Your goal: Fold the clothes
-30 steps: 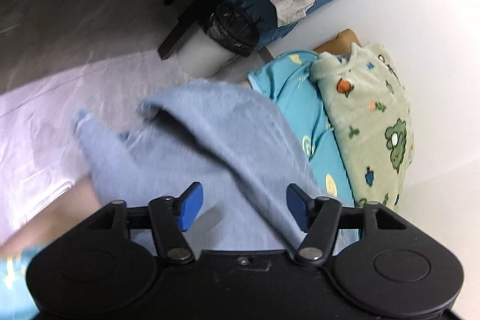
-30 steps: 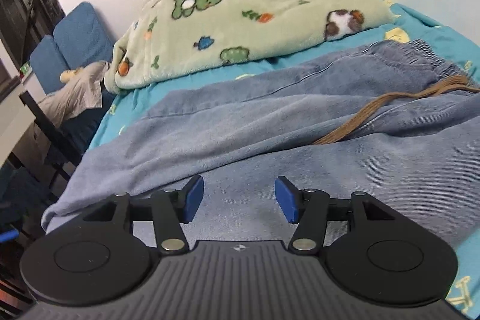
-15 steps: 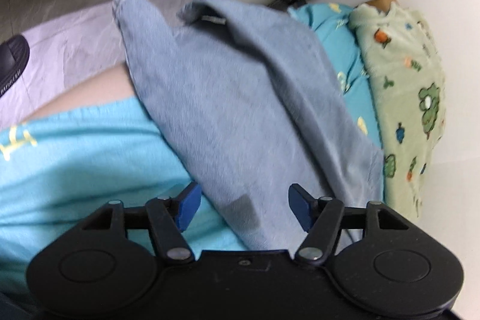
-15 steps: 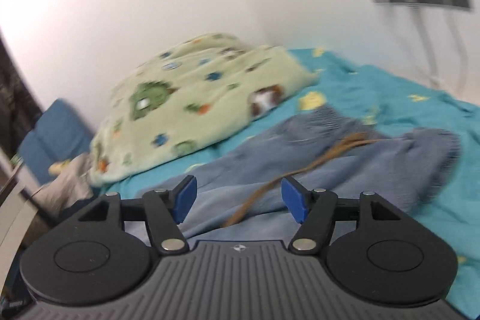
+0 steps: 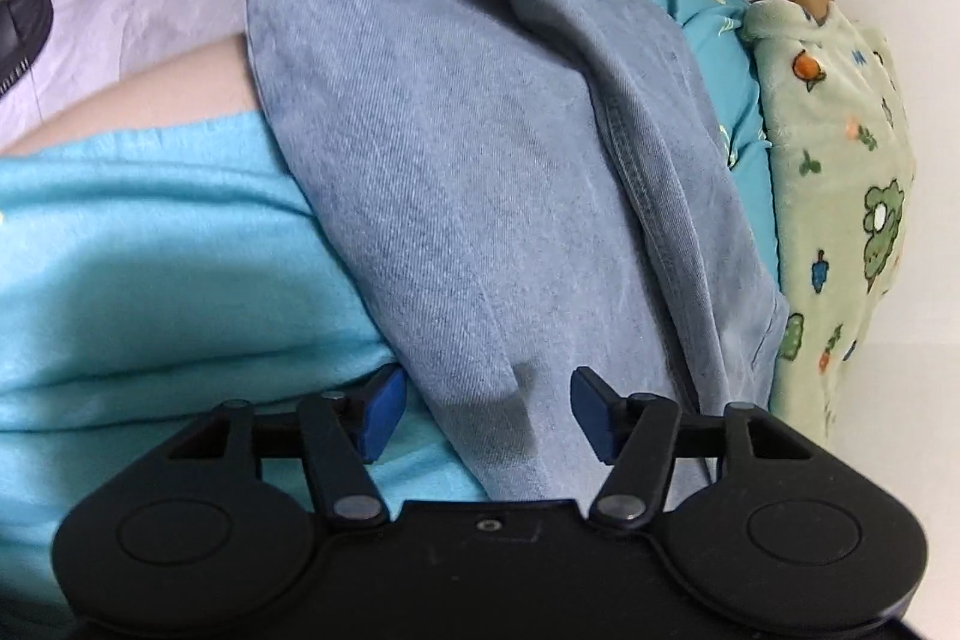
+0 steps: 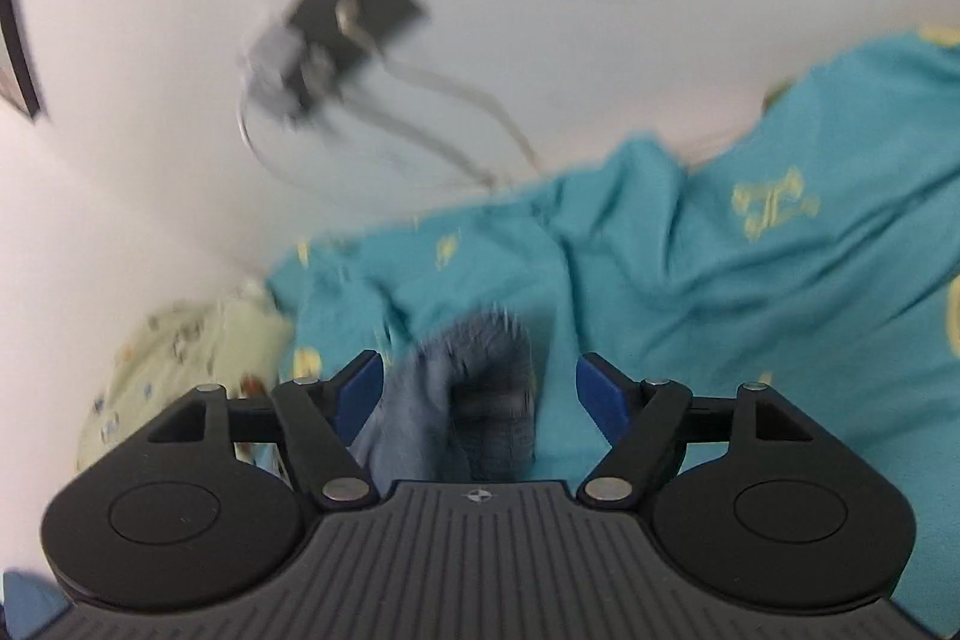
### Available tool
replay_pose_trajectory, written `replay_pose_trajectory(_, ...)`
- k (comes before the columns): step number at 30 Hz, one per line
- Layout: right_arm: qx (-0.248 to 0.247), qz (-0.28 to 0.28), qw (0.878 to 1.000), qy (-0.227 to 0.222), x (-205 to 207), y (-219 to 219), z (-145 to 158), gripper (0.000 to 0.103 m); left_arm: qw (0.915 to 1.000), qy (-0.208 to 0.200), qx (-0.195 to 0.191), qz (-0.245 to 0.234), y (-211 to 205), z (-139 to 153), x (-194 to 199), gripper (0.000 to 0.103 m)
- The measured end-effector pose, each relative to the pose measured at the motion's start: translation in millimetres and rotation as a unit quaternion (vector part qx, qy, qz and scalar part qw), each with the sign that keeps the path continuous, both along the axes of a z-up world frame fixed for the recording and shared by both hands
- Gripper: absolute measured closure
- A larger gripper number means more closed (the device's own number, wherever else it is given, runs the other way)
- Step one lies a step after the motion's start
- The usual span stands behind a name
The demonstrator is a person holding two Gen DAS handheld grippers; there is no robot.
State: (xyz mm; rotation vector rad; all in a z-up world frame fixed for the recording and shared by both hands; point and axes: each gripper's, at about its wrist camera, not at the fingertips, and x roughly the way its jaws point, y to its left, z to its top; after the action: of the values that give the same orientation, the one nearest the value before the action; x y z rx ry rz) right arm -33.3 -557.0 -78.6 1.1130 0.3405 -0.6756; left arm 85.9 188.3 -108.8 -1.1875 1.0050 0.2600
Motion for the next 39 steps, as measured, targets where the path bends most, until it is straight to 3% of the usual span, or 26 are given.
replay_pose_trajectory(10,-0.024,0.037,0.999,0.022,45,0,-17,0.029,0.9996,-0.021,0.016,0.014,-2,-4,3,0.048)
replay_pose_trajectory(13,-0.032,0.051,0.998,0.029,60,0,-22,0.034,0.9994,-0.024,0.017,0.015,-3,-5,4,0.048)
replay_pose_trajectory(18,-0.061,0.073,0.995,0.033,78,5,-21,0.07,0.9993,-0.02,0.009,0.029,-1,-5,4,0.056)
replay_pose_trajectory(21,-0.12,0.098,0.988,-0.013,74,16,3,0.086,0.9992,-0.018,0.004,0.036,1,-7,3,0.067)
replay_pose_trajectory(26,-0.227,0.135,0.958,-0.109,62,37,41,0.091,0.9986,-0.015,0.002,0.05,3,-6,0,0.087)
replay_pose_trajectory(28,-0.211,0.127,0.965,-0.089,61,31,34,0.092,0.9982,-0.028,0.0,0.053,4,-3,-2,0.098)
replay_pose_trajectory(34,-0.123,0.091,0.988,-0.001,63,4,3,0.092,0.9944,-0.08,0.006,0.069,12,26,-19,0.099)
replay_pose_trajectory(39,-0.104,0.092,0.99,-0.029,62,9,26,0.094,0.9895,-0.119,0.0,0.083,21,62,-15,0.1)
